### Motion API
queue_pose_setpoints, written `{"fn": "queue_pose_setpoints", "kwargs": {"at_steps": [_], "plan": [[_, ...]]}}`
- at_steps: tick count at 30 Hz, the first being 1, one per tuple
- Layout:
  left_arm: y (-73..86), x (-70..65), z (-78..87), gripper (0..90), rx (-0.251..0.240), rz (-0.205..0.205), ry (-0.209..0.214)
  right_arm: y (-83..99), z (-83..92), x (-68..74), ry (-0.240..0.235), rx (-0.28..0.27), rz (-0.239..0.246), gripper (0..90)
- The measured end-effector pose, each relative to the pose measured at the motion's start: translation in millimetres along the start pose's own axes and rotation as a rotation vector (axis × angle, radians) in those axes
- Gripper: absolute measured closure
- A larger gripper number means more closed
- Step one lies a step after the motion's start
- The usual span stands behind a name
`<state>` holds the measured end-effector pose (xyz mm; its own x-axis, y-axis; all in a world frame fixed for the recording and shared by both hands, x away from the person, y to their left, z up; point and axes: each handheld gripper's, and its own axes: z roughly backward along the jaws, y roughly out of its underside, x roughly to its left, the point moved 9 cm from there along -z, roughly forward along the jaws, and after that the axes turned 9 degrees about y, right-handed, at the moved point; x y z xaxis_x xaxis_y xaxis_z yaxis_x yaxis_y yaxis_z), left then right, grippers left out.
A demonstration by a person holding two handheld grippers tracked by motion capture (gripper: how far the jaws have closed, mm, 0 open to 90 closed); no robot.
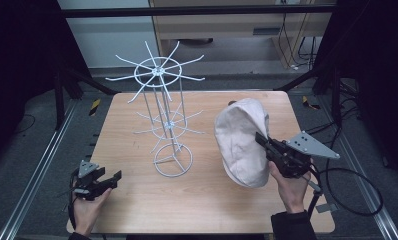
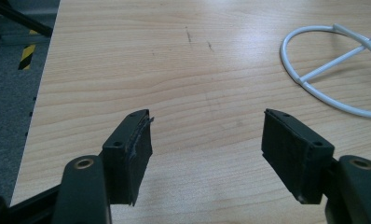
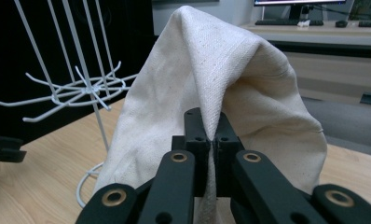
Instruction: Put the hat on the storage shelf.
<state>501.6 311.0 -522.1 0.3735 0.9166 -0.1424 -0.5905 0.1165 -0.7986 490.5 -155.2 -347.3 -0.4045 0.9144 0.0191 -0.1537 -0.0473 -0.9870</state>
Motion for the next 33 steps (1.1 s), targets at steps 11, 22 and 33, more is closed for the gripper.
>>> {"fn": "queue_pose_setpoints", "kwargs": {"at_steps": [11,22,33], "plan": [[0.3,0.8,0.0,33.0,0.001,0.004,-0.003,-29.4,11.1,8.2,-0.016,-0.097,-0.002,88.6],[0.6,0.9,-0.1,33.0,0.001,0.004,-0.005,-53.8,13.4,14.0,-0.029,-0.170,-0.006,88.5],[0.8,0.8,-0.8,33.0,0.004,0.001,-0.004,-81.0,23.4,19.2,-0.047,-0.254,-0.009,88.6]]}}
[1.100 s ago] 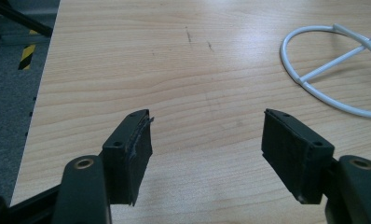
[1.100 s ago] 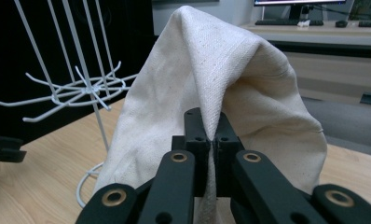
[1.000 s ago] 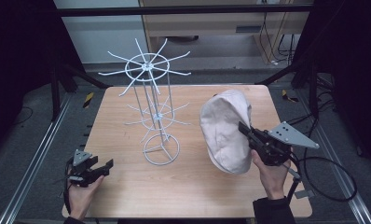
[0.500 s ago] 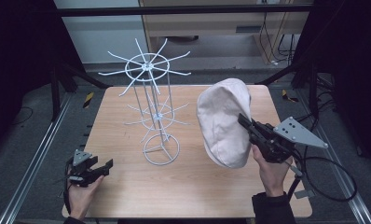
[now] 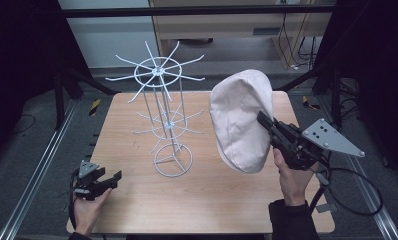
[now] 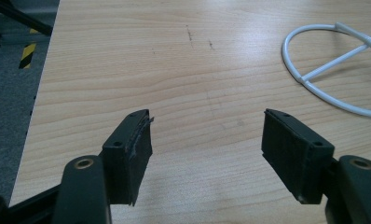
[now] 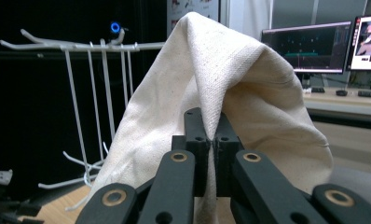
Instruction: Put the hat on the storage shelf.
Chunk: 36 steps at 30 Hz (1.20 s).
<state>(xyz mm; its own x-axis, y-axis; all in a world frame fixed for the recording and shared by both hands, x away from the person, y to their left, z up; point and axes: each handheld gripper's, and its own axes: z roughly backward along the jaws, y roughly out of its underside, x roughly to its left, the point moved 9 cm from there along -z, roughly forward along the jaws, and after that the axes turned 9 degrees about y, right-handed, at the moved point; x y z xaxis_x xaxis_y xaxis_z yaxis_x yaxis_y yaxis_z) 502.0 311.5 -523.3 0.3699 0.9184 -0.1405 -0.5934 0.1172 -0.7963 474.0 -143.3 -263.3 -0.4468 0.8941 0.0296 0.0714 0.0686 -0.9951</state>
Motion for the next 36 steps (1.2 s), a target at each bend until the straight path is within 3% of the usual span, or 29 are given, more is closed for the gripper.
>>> {"fn": "queue_pose_setpoints", "kwargs": {"at_steps": [21,36], "plan": [[0.4,0.1,-0.5,33.0,0.002,0.002,0.001,-44.2,7.0,5.7,0.001,-0.127,0.012,88.6],[0.1,-0.3,-0.4,33.0,0.001,0.000,0.000,-69.0,-1.3,25.6,-0.036,-0.177,0.027,88.6]]}}
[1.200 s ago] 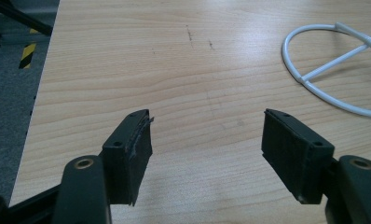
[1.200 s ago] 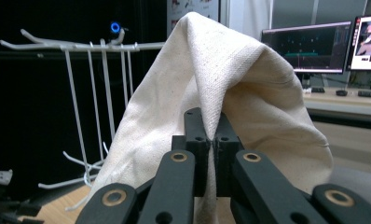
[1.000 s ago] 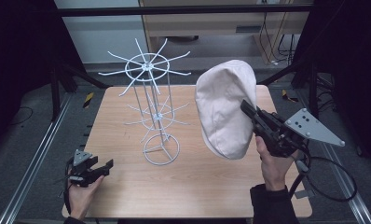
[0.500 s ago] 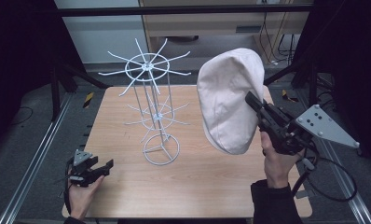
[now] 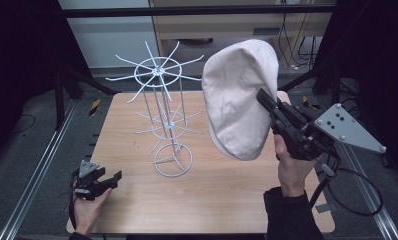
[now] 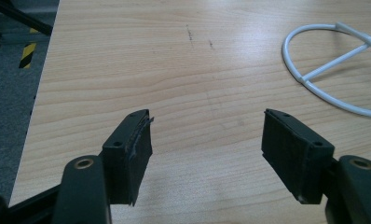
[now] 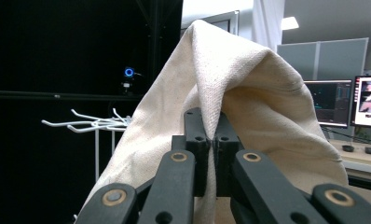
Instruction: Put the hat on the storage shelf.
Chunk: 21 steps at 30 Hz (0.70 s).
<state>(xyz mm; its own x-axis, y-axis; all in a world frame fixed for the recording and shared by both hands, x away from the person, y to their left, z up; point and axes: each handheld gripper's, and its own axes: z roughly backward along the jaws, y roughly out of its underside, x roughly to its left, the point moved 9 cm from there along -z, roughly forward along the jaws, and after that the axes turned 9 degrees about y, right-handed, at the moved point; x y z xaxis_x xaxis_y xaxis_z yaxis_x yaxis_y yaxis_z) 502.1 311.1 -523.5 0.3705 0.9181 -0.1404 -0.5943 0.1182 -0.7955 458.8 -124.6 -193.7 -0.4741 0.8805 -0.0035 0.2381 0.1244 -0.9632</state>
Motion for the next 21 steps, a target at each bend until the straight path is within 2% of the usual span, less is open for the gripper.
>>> {"fn": "queue_pose_setpoints", "kwargs": {"at_steps": [11,21], "plan": [[-0.2,0.4,0.2,33.0,-0.001,0.001,0.002,1.8,-21.2,21.1,-0.042,0.010,0.004,88.6],[-0.5,0.9,0.4,33.0,-0.005,0.005,0.003,13.9,-37.7,33.1,-0.069,0.049,0.012,88.5]]}}
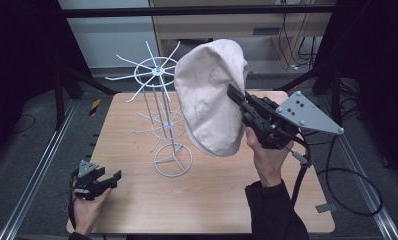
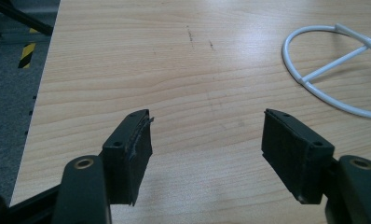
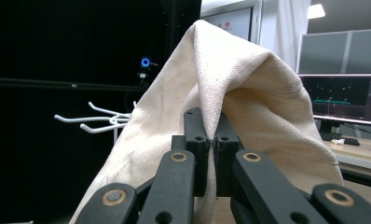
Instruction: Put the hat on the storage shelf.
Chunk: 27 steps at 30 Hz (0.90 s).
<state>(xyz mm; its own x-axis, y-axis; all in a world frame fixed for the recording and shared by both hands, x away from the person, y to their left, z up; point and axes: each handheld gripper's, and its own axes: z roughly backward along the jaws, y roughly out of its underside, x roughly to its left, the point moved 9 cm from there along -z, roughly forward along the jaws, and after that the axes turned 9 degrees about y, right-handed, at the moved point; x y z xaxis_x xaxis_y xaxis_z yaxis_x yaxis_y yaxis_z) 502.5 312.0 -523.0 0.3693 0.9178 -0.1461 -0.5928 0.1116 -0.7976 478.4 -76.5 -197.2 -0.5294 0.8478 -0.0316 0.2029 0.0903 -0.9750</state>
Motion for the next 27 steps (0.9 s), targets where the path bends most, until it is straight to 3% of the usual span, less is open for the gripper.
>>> {"fn": "queue_pose_setpoints", "kwargs": {"at_steps": [18,27], "plan": [[0.4,-0.3,-0.5,33.0,0.004,-0.004,-0.002,27.7,-2.1,11.3,-0.041,0.033,-0.001,88.3],[0.7,-0.9,-1.5,33.0,0.007,-0.003,-0.003,46.4,-2.4,11.7,-0.054,0.093,0.002,87.9]]}}
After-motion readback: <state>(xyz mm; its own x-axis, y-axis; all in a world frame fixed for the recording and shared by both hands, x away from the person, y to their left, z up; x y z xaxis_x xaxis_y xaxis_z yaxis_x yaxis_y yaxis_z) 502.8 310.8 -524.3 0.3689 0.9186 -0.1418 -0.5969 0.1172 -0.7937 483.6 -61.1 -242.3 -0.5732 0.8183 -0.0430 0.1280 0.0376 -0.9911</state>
